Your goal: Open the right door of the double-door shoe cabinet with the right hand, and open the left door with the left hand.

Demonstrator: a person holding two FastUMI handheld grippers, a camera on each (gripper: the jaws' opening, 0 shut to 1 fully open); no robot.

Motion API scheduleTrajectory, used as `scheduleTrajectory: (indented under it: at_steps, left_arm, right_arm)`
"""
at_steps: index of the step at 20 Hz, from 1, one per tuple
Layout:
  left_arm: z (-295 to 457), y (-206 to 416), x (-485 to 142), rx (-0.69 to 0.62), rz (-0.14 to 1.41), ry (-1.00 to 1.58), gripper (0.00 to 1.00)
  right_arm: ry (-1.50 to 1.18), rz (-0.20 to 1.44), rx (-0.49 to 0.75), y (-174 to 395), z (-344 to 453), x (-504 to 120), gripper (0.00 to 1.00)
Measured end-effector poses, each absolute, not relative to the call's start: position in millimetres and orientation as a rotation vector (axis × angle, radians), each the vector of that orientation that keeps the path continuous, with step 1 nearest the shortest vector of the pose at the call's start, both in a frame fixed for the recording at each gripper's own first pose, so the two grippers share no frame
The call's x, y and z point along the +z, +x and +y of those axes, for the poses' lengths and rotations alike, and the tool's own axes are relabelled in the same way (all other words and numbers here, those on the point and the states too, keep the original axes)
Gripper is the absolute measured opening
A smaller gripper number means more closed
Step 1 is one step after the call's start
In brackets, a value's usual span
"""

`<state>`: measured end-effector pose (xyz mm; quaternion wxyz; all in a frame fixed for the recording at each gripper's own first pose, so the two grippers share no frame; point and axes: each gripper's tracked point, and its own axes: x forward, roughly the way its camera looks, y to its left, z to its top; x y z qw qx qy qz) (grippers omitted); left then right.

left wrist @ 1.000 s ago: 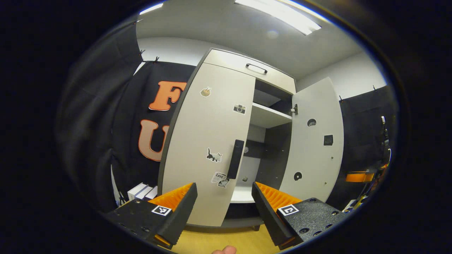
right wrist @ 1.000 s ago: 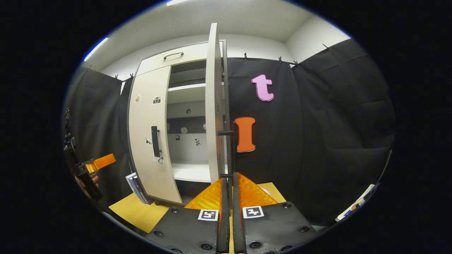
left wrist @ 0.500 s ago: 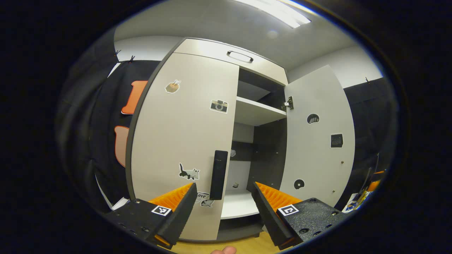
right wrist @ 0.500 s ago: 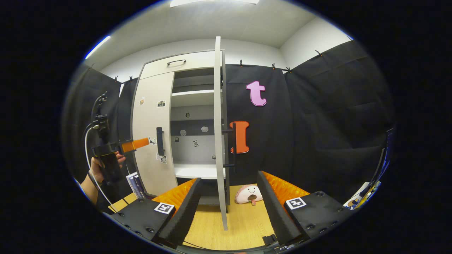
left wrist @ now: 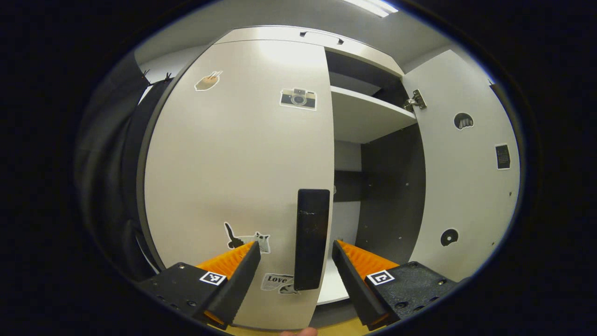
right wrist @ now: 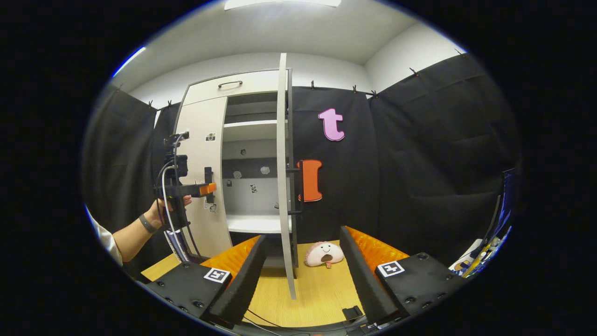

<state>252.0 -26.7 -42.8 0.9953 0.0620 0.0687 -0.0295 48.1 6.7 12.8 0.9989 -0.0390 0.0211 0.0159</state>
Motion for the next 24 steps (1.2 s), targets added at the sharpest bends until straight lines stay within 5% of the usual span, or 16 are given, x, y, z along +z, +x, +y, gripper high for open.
scheduleTrajectory:
  at_steps: [6, 9, 11, 24]
  left_arm:
    - [-29.6, 255.9, -43.4, -0.044, 0.117, 0.150, 0.83]
    - [-41.9, 258.0, -45.7, -0.085, 0.125, 0.133, 0.33]
    - [-41.3, 258.9, -47.5, -0.084, 0.130, 0.108, 0.22]
    - [-33.4, 222.0, -46.8, -0.142, 0.201, 0.145, 0.20]
  right_arm:
    - [-0.095, 0.041, 0.016, 48.0, 5.6, 9.2, 0.99]
    - [-0.087, 0.050, 0.032, 48.8, 9.7, 6.5, 0.99]
    - [-0.087, 0.056, 0.040, 50.6, 13.7, 4.5, 0.99]
    - [-0.072, 0.045, 0.042, 45.5, 24.1, 6.4, 0.99]
